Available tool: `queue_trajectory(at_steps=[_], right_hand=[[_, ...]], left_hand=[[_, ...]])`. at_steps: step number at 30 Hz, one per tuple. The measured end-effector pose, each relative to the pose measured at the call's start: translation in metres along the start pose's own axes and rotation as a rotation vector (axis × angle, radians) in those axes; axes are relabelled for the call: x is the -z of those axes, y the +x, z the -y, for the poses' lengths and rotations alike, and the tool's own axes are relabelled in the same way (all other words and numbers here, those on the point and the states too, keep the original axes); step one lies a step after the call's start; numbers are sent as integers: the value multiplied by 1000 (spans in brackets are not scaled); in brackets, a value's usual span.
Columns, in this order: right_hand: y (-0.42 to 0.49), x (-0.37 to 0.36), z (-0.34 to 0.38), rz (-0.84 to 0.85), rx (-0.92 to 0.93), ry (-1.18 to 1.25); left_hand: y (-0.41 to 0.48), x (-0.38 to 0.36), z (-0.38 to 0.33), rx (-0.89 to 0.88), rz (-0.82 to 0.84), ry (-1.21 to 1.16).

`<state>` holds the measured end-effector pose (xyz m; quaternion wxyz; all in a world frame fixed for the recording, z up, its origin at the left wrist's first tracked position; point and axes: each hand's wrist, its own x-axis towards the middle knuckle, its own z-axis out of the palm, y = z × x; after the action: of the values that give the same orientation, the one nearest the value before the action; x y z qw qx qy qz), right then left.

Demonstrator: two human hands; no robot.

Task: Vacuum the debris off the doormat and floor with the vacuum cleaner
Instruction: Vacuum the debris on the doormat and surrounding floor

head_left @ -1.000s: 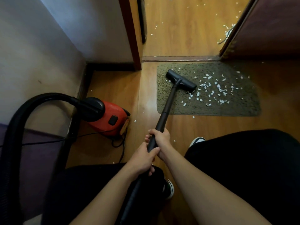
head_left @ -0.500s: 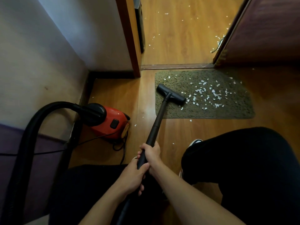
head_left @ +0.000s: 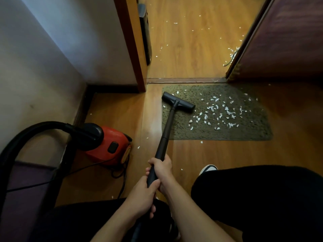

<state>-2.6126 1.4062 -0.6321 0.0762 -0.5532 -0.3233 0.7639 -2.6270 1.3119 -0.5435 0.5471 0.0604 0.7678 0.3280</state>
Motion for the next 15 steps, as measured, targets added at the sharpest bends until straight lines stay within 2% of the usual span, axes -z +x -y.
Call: queue_trajectory(at_steps=[6, 13, 15], right_hand=[[43, 2, 39, -23, 32, -39], [87, 4, 71, -41, 59, -25], [99, 4, 77, -51, 68, -14]], left_hand=[[48, -8, -30, -17, 4, -43], [93, -14, -68, 44, 48, -176], [102, -19, -75, 25, 26, -126]])
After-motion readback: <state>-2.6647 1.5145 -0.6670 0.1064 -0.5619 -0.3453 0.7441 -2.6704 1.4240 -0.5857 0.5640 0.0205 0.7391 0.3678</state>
